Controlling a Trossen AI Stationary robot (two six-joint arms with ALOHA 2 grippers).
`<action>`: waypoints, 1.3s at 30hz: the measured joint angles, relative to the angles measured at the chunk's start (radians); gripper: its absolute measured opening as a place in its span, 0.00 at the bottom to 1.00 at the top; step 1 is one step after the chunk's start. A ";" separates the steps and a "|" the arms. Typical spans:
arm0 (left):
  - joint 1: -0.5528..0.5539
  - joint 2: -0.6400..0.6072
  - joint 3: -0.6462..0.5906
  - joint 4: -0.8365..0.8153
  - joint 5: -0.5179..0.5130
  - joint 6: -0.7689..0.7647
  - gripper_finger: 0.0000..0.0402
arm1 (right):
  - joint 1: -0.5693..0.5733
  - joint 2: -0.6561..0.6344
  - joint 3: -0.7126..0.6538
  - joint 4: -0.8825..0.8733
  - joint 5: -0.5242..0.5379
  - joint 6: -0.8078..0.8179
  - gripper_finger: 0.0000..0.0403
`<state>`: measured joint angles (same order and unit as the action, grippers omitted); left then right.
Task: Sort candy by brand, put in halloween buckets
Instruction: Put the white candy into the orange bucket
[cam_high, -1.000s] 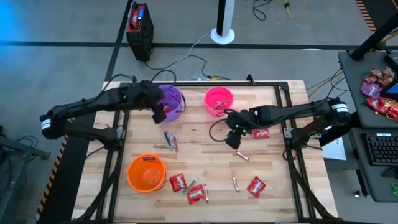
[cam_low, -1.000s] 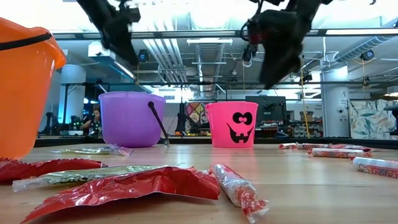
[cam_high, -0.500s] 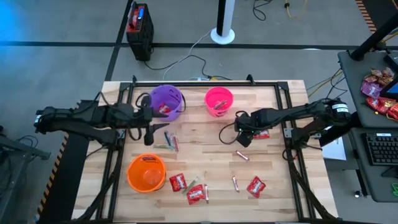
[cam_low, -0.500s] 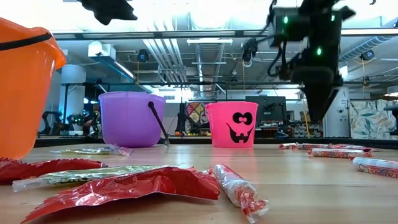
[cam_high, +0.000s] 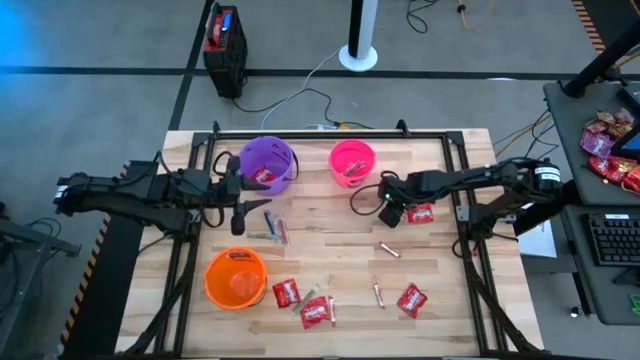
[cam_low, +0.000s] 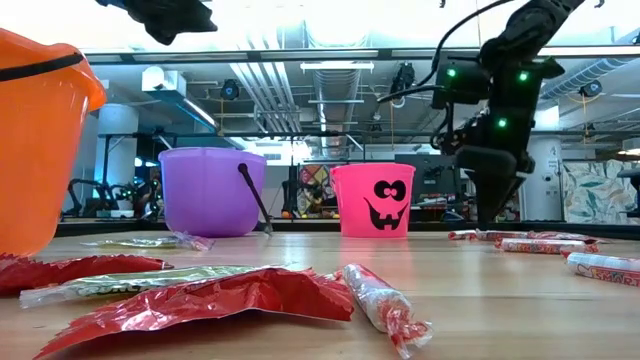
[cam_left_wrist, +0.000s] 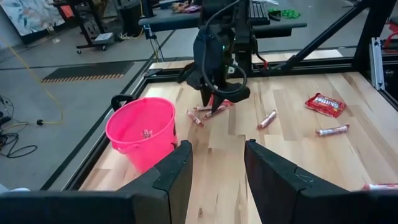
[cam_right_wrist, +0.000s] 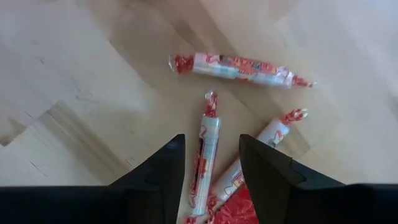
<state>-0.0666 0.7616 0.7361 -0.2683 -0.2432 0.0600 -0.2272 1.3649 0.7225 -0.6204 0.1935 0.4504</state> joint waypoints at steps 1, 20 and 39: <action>0.000 0.001 0.000 0.006 0.000 0.003 0.32 | 0.000 0.004 -0.011 0.012 -0.013 0.002 0.35; 0.000 0.013 -0.030 0.029 0.000 0.014 0.32 | 0.002 0.058 -0.053 0.104 -0.037 -0.060 0.07; 0.000 -0.085 -0.104 0.043 0.012 0.037 0.32 | 0.005 0.074 0.026 1.343 -0.653 -0.494 0.07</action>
<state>-0.0666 0.6761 0.6323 -0.2251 -0.2316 0.0967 -0.2226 1.4389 0.7490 0.7227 -0.4591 -0.0432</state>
